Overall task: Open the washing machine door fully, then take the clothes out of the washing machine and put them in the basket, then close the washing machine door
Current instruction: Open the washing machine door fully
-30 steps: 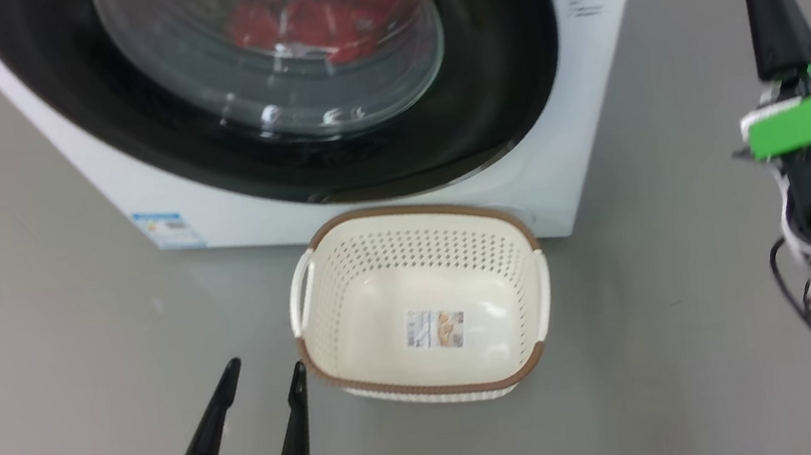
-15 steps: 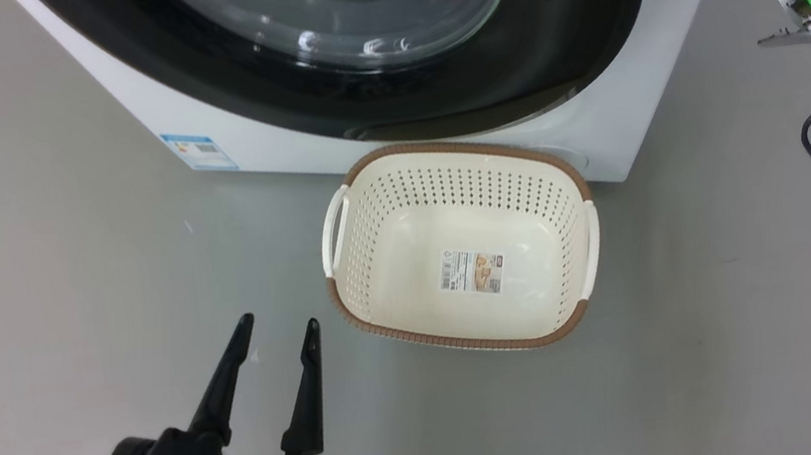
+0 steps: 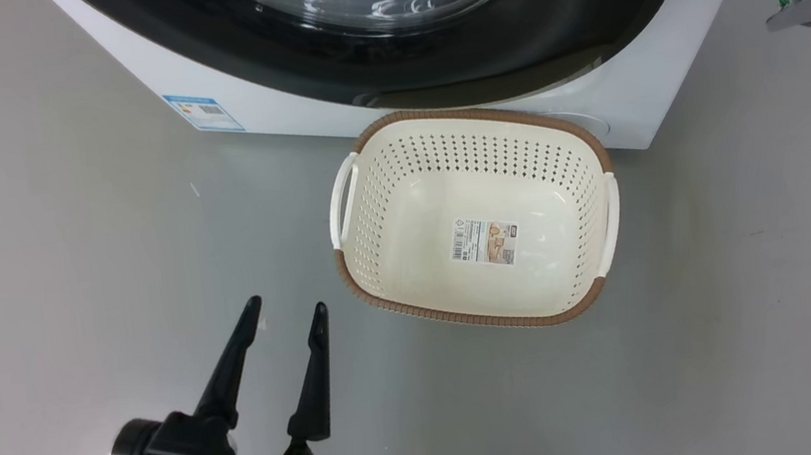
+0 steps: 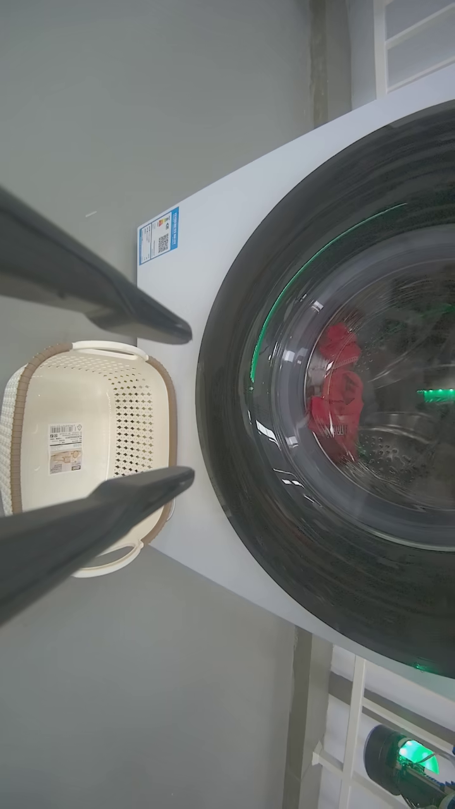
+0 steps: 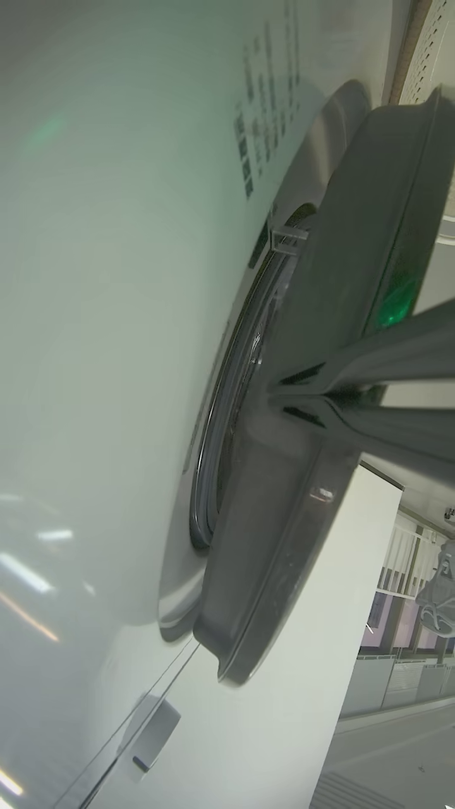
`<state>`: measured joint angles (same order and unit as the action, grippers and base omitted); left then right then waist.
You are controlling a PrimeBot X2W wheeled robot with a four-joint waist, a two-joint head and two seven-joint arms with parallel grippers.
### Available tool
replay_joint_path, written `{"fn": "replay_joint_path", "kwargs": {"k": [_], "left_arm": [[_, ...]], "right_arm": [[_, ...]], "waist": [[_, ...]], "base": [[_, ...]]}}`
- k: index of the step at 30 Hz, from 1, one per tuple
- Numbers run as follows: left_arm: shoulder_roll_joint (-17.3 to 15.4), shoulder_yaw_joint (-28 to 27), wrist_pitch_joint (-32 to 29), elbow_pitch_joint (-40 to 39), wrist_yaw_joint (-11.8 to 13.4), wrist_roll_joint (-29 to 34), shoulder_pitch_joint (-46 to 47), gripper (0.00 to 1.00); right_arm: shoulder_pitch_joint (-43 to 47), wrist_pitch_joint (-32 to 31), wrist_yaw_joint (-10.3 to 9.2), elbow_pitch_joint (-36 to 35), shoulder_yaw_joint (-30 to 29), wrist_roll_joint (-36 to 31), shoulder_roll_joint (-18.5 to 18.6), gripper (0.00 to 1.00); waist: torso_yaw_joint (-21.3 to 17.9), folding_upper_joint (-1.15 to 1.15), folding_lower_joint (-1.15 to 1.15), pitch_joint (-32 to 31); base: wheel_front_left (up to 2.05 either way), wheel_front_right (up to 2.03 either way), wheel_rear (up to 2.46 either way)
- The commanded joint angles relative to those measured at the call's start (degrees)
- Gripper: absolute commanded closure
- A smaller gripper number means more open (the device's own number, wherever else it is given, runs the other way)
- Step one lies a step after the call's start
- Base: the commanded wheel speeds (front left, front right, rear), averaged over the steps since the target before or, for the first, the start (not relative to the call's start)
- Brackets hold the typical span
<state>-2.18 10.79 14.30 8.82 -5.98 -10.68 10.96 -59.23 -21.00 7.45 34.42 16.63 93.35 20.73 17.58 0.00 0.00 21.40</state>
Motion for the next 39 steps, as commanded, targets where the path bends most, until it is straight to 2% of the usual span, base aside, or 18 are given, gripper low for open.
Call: {"fn": "replay_joint_path", "kwargs": {"k": [1, 10, 22, 31, 39], "left_arm": [[-0.70, -1.60, 0.70, -0.98, 0.32, -0.29, 1.05, 0.00], [-0.70, -0.73, 0.70, -0.63, 0.11, -0.60, 1.48, 0.00], [-0.70, -0.26, 0.70, -0.25, 0.37, -0.93, 0.67, 0.00], [-0.70, -0.33, 0.70, 0.15, 0.51, -0.84, 0.10, 0.00], [-0.70, -0.69, 0.70, 0.23, 0.66, -0.11, -2.15, 0.00]], "right_arm": [[-1.29, -0.93, 0.03, -0.61, -0.04, 0.58, -0.13, 1.00], [-4.70, -6.39, 0.03, 5.23, -0.03, 2.66, -0.92, 1.00], [-2.54, -12.18, 0.03, 6.49, 0.40, 4.53, -2.38, 1.00], [0.47, -15.16, 0.03, 5.36, 1.35, 4.23, -3.09, 1.00], [7.07, -17.32, 0.03, 0.90, 2.58, 3.44, -4.03, 1.00]], "waist": [[0.15, 0.00, 0.00, 0.32], [0.88, 0.00, 0.00, 0.80], [0.91, 0.00, 0.00, -0.96], [0.43, 0.00, 0.00, -2.85], [0.24, 0.00, 0.00, -7.19]], "base": [[0.00, 0.00, 0.00], [0.00, 0.00, 0.00], [0.00, 0.00, 0.00], [0.00, 0.00, 0.00], [0.00, 0.00, 0.00]]}}
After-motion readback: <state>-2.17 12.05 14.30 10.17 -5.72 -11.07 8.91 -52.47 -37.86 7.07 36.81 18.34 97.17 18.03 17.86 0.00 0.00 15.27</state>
